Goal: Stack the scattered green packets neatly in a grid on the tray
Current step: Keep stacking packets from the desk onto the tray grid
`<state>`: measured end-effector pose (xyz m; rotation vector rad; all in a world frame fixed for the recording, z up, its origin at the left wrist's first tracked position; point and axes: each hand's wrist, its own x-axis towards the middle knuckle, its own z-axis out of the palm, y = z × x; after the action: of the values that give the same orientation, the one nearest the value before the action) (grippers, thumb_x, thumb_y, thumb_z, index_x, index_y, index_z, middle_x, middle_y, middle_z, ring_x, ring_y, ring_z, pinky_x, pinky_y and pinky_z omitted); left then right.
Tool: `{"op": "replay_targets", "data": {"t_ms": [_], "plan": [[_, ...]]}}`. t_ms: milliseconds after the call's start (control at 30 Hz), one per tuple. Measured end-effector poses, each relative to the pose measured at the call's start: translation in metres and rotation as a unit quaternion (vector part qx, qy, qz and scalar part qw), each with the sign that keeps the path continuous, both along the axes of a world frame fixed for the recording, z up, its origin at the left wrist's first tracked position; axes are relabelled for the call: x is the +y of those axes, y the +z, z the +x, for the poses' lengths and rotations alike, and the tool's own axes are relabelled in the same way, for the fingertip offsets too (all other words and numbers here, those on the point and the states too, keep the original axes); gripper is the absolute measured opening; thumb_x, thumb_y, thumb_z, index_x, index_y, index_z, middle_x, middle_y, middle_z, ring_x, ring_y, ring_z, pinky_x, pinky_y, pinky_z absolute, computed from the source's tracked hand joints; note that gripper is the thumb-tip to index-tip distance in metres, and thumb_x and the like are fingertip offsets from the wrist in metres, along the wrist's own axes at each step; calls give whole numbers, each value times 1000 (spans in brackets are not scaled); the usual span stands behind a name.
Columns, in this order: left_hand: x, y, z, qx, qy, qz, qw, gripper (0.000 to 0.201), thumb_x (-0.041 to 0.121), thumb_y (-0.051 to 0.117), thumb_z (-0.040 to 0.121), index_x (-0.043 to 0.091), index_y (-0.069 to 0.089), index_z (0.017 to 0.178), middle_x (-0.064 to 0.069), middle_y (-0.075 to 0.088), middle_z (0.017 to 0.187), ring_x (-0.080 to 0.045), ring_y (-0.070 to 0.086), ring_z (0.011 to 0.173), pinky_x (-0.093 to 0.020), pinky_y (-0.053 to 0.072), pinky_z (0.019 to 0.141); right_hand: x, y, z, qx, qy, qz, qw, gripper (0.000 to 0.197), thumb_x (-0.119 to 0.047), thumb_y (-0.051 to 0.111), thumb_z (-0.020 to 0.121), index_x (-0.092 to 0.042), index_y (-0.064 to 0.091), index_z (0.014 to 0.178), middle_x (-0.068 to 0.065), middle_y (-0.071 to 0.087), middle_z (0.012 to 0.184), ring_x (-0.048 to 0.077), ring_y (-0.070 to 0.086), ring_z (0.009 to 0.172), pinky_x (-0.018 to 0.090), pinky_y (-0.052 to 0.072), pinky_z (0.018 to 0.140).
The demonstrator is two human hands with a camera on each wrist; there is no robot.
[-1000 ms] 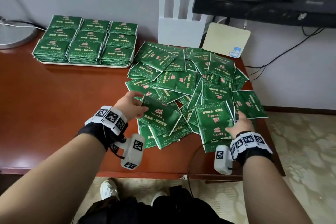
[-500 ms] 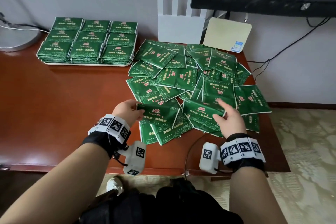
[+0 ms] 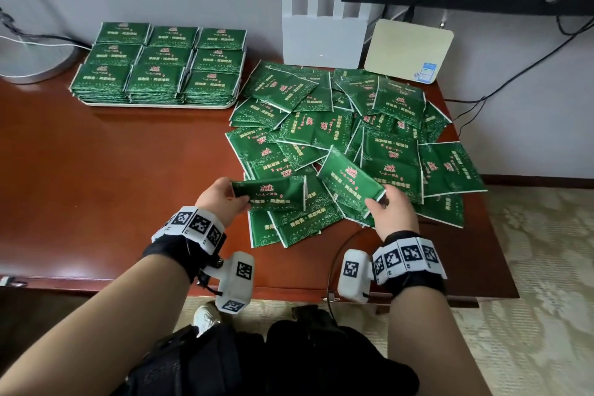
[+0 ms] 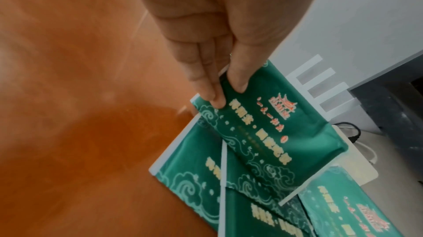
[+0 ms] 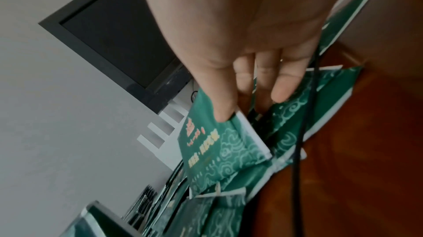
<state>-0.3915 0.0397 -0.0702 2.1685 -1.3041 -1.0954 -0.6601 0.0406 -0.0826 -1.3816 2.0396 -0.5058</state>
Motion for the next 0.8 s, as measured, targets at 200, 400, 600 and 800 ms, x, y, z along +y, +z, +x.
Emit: {"op": "replay_targets", "data": {"t_ms": [200,400,600,800], "plan": [[-4,-3,4,8,0,9,1000,26,5,60,85,7,53,111,-7,63,110,-17,62,80,-16,48,59,-1,-1,3,-32,-3,-15,999,21,-20,50,93,-7,44,77,2,48,68,27,48,72,29,32,61],[-13,7,20,49,20,-11,999,28,1,57,87,3,55,115,-12,62,110,-15,59,71,-8,49,49,-12,15,12,-46,10,-58,997,22,-21,43,96,0,48,100,13,52,85,28,49,76,33,36,66],[-33,28,54,-11,11,-38,999,32,16,60,88,9,57,119,-7,63,112,-21,56,84,-26,46,63,-38,37,32,-50,38,-98,993,23,-23,43,96,-1,49,101,10,53,86,24,49,78,33,40,70],[-61,53,114,-18,26,-66,997,29,19,59,89,6,59,115,-8,64,103,-16,53,70,-21,40,58,-82,69,78,-34,85,-131,987,33,-21,44,96,-22,32,65,-4,36,62,15,36,56,24,25,49]]}}
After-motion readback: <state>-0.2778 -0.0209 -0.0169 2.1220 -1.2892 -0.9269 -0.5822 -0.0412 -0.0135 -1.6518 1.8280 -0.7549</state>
